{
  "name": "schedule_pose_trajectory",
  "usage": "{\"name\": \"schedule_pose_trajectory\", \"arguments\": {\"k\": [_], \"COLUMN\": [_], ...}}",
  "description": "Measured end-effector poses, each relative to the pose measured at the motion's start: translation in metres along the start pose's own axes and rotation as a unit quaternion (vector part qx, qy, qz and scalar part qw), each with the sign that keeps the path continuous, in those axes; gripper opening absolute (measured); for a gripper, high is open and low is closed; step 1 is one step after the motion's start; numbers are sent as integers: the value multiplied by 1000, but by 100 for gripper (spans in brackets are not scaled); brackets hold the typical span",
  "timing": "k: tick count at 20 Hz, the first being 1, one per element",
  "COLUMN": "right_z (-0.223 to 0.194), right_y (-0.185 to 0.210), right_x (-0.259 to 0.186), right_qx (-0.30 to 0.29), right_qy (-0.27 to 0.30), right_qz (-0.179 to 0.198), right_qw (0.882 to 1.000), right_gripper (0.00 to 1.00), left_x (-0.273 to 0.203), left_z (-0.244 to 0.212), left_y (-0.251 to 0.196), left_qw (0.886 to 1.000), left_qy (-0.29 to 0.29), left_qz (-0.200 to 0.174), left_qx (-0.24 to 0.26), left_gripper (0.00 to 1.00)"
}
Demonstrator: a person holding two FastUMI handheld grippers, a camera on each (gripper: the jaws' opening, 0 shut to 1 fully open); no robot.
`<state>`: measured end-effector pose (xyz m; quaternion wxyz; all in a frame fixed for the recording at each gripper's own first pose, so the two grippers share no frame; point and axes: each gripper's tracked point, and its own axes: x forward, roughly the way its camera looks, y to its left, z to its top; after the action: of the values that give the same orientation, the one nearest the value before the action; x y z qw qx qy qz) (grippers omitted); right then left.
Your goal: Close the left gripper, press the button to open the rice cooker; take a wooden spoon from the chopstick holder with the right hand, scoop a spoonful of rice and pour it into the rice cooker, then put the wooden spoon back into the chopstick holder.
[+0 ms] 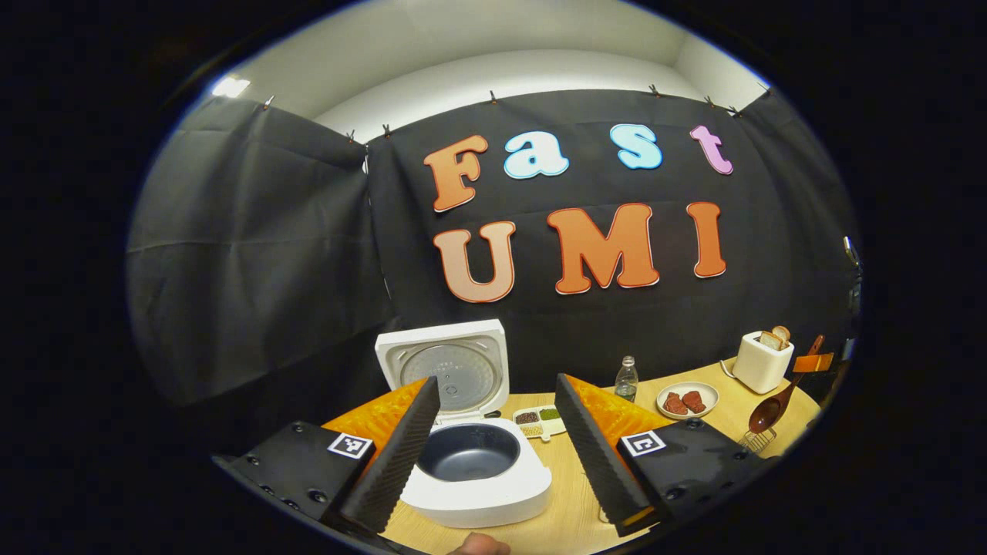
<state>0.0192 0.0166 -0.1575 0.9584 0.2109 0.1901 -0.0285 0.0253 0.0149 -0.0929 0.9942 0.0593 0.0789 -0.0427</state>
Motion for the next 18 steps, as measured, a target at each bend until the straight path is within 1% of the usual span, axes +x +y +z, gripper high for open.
{"name": "schedule_pose_trajectory", "arguments": {"k": [3,5,6,9,11,14,15,17,18], "right_z": [-22,-37,-45,-68,-84,-99,-102,-113,-124], "right_y": [42,70,79,95,98,108,108,111,108], "right_x": [1,3,5,18,27,38,41,46,49], "right_qx": [-29,-48,-65,-130,-179,-223,-241,-277,-289], "right_qy": [20,31,36,43,48,45,42,34,44], "right_qz": [27,47,50,44,32,28,24,22,18], "right_qw": [999,997,996,990,982,974,969,960,956], "right_gripper": [12,12,12,12,12,12,12,12,12], "left_x": [-3,-8,-11,-23,-30,-40,-42,-43,-43], "left_z": [-11,-15,-18,-25,-30,-41,-43,-47,-47], "left_y": [20,41,50,74,92,111,116,124,129], "left_qw": [1000,1000,1000,999,998,996,996,995,994], "left_qy": [12,11,12,14,15,26,30,33,33], "left_qz": [-1,14,20,41,57,79,84,96,101], "left_qx": [2,3,-1,-13,-17,-16,-16,-13,-13], "left_gripper": [99,99,100,99,99,100,99,100,100]}}
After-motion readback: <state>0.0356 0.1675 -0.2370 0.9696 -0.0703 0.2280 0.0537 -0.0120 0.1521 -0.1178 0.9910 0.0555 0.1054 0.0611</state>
